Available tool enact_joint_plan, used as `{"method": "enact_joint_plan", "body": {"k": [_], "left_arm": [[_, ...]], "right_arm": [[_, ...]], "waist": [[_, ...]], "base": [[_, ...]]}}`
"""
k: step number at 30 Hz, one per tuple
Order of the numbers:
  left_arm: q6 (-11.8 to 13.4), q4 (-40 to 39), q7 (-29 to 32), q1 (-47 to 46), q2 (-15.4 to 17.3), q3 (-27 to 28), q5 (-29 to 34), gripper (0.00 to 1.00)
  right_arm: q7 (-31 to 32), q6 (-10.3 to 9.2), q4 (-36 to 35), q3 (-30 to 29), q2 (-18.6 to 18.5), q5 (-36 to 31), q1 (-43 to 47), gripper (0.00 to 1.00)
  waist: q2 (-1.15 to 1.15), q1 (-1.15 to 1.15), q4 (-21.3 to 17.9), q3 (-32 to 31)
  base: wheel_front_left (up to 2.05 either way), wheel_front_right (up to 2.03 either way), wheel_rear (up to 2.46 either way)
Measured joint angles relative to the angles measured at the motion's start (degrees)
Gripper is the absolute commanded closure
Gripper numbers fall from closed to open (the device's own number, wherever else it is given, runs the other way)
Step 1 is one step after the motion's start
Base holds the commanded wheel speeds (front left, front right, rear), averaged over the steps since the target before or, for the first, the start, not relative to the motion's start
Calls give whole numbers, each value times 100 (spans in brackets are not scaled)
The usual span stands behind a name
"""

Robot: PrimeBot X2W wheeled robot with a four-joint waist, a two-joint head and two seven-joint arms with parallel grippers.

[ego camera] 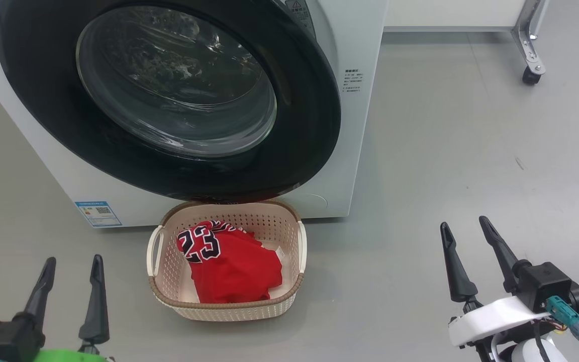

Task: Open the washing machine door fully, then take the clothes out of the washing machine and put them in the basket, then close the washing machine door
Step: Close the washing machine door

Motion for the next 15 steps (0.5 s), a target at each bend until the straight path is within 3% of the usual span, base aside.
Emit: {"method": "enact_joint_plan", "body": {"k": [6,15], "left_arm": [[278,98,-118,107,-158,-179,259,0],[375,216,-186,173,-382,-311,389,0]], "right_arm": [[41,-13,-56,3,20,-7,157,0],[92,-107,-116,9,23,-18,296,0]], "waist": [[0,0,-53,-11],[0,0,-118,-38]], "base": [[0,0,0],[0,0,0]]}}
